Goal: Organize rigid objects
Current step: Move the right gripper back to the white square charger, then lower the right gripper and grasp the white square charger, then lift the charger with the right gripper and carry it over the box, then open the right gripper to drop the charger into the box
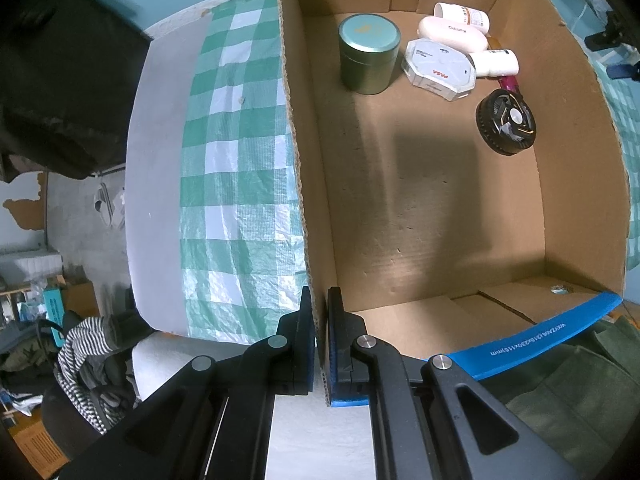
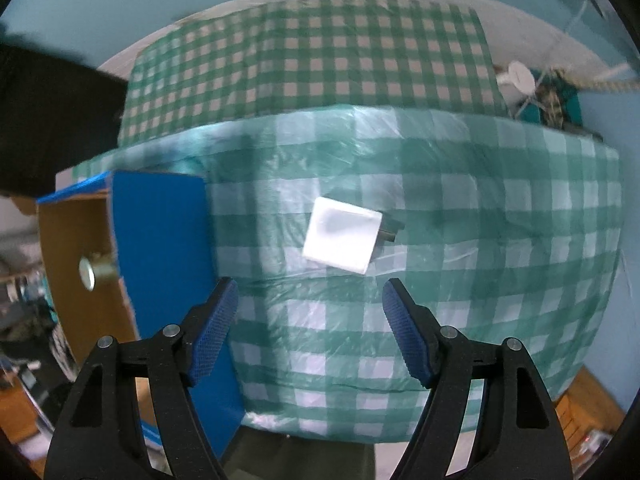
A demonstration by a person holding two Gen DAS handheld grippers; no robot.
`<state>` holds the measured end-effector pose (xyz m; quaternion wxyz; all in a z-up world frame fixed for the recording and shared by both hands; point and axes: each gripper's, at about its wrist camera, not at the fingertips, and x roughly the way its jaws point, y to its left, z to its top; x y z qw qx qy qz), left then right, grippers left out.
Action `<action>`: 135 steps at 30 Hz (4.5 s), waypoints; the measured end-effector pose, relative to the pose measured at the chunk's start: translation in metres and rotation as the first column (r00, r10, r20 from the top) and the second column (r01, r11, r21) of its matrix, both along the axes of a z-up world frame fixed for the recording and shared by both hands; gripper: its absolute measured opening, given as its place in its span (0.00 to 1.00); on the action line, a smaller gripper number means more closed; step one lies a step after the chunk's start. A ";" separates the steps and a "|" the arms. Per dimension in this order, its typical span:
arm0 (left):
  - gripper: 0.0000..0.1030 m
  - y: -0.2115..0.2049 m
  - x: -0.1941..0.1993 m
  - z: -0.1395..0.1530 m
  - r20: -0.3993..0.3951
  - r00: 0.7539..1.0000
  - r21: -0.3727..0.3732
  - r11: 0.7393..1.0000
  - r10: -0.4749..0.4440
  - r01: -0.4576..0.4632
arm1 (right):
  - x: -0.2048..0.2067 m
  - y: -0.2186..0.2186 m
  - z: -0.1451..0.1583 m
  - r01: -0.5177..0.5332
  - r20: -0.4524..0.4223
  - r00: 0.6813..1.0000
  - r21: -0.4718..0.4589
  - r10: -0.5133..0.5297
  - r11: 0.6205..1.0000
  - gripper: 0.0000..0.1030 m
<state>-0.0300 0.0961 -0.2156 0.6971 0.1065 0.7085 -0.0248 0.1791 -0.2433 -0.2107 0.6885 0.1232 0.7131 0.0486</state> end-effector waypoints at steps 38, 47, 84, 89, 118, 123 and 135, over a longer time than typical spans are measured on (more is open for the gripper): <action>0.05 0.004 0.005 -0.004 -0.008 0.999 0.001 0.999 0.039 -0.039 | 0.012 0.003 -0.063 0.068 -0.011 0.998 -0.091 -0.069 0.994 0.48; 0.05 0.003 0.004 -0.002 -0.001 0.999 0.000 0.999 0.033 -0.033 | 0.005 0.007 -0.051 -0.001 0.006 1.000 -0.089 0.001 0.996 0.48; 0.05 -0.006 0.003 0.000 0.007 1.000 -0.004 1.000 0.019 -0.019 | -0.019 0.084 0.062 -0.379 0.150 0.908 -0.098 0.391 0.920 0.48; 0.05 -0.004 0.003 0.001 0.009 1.000 -0.007 1.000 0.018 -0.018 | -0.020 0.110 0.069 -0.456 0.165 0.867 -0.118 0.470 0.882 0.48; 0.05 -0.001 0.002 0.002 0.015 0.999 -0.009 0.999 0.031 -0.031 | -0.035 0.205 0.037 -0.730 0.122 0.627 -0.252 0.769 0.636 0.48; 0.05 -0.001 0.000 0.003 0.017 0.999 -0.008 0.999 0.034 -0.034 | -0.036 0.197 0.043 -0.702 0.142 0.660 -0.235 0.738 0.673 0.48; 0.05 -0.002 -0.001 0.008 0.029 0.999 0.002 1.000 0.014 -0.014 | -0.045 0.166 0.070 -0.602 0.200 0.747 -0.203 0.634 0.772 0.57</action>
